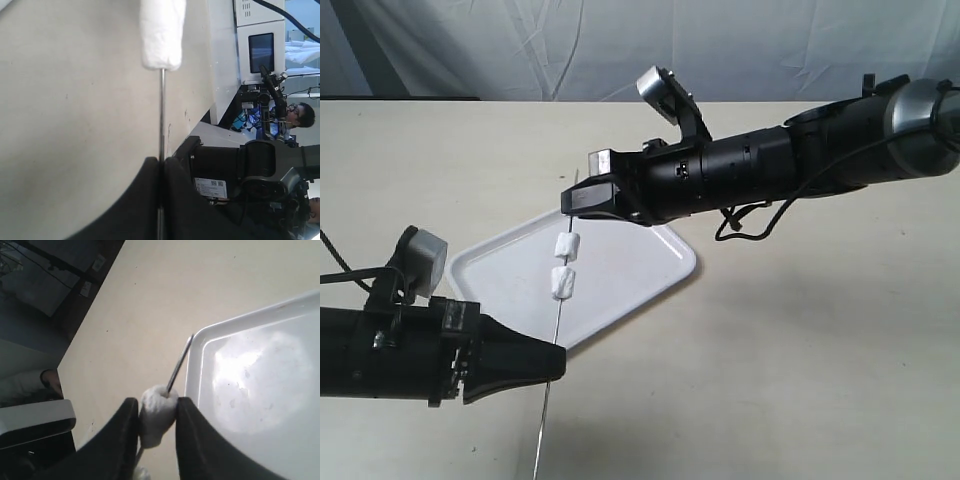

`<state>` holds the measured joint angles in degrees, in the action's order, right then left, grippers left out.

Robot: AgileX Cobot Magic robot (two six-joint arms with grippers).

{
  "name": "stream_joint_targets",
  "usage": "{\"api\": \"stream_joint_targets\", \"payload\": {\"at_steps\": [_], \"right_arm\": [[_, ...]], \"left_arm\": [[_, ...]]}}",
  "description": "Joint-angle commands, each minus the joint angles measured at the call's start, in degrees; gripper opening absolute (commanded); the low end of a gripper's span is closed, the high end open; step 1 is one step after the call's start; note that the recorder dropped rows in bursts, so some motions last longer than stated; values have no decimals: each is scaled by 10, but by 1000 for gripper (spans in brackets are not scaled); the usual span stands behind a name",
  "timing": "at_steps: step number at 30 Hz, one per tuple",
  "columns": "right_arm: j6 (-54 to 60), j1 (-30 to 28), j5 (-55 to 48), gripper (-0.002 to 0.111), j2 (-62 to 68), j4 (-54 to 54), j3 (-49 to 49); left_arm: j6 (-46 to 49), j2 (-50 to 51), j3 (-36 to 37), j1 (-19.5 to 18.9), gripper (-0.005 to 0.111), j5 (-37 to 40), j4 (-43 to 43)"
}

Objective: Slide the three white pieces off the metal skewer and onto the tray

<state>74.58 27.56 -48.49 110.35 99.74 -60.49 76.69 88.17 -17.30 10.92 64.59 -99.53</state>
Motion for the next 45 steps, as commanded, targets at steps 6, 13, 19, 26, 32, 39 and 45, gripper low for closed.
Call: {"api": "stream_joint_targets", "payload": {"at_steps": [6,13,19,26,32,39,45], "right_arm": [[2,1,-5,14,-2,2,-4],[3,1,21,14,2,2,-28],[3,1,78,14,2,2,-60],[-40,1,108,14,3,-65,-62],[-72,1,95,14,3,-115,-62],[-72,1,53,23,3,-123,-62],[-88,1,56,38,3,-123,-62]], "left_arm": [[13,2,10,0,0,42,-4],[69,2,100,0,0,54,-4],[95,0,141,0,0,54,-4],[88,0,135,0,0,49,-4],[53,0,85,0,0,17,-4],[27,0,35,0,0,-9,-4],[15,0,26,0,0,-58,-4]]}}
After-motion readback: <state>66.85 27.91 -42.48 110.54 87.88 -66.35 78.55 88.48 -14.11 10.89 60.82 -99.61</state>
